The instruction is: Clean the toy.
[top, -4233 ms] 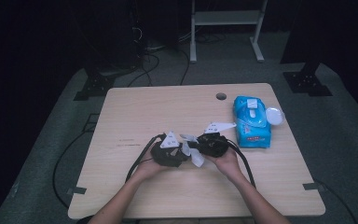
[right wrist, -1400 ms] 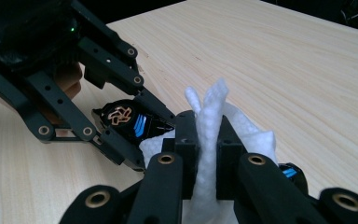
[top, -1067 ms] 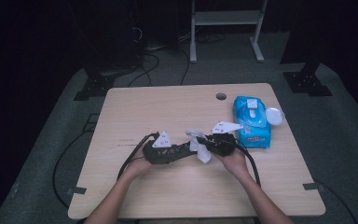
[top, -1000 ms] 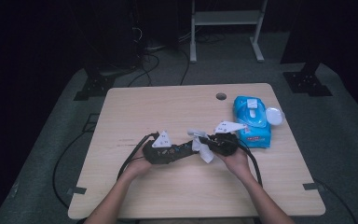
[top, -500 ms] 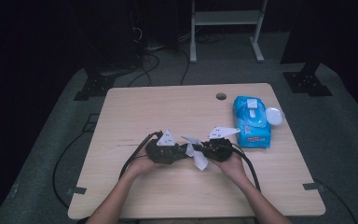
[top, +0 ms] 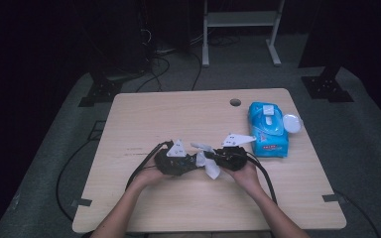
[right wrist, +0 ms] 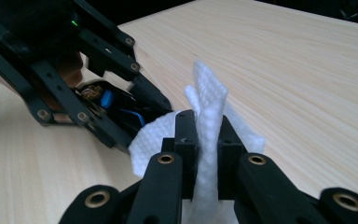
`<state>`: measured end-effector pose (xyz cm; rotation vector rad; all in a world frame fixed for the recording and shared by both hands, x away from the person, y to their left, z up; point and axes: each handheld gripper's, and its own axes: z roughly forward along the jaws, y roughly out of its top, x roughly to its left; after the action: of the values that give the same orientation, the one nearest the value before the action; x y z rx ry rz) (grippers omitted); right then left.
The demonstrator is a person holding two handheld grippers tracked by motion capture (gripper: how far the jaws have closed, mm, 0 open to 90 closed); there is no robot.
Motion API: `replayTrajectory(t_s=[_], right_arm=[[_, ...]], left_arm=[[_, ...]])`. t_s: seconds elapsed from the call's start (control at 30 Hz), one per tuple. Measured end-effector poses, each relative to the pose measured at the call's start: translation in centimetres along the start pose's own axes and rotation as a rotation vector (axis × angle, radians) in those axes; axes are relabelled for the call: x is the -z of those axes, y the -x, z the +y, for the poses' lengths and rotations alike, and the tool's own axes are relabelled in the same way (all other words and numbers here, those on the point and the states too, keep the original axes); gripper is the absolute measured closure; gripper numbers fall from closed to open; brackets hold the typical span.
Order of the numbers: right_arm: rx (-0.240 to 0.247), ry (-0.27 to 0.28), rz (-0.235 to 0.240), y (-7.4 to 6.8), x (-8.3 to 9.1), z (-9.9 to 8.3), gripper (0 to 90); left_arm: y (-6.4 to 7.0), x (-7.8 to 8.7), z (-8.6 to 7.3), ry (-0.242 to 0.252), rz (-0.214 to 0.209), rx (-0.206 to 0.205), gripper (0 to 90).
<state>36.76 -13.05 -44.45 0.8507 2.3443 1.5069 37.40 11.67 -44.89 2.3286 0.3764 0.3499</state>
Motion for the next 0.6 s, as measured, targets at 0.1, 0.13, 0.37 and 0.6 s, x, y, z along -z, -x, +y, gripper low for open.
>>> replayTrajectory(t_s=[0.1, 0.13, 0.37, 0.6], right_arm=[[-0.013, -0.002, -0.020, 0.4, 0.7, -0.3, 82.5], [-0.013, 0.001, -0.023, 0.5, 1.0, -0.4, 82.4], [-0.022, -0.003, -0.030, 0.9, 1.8, -0.6, 82.4], [-0.034, 0.009, -0.032, 1.4, 2.4, -0.7, 82.4]], left_arm=[[-0.1, -0.1, 0.1, -0.010, -0.005, 0.006, 55.7], [0.0, -0.1, 0.3, -0.016, -0.001, -0.002, 55.3], [0.3, -1.0, 1.4, -0.054, -0.011, -0.017, 47.6], [0.2, -2.1, 2.3, -0.108, -0.020, -0.005, 45.8]])
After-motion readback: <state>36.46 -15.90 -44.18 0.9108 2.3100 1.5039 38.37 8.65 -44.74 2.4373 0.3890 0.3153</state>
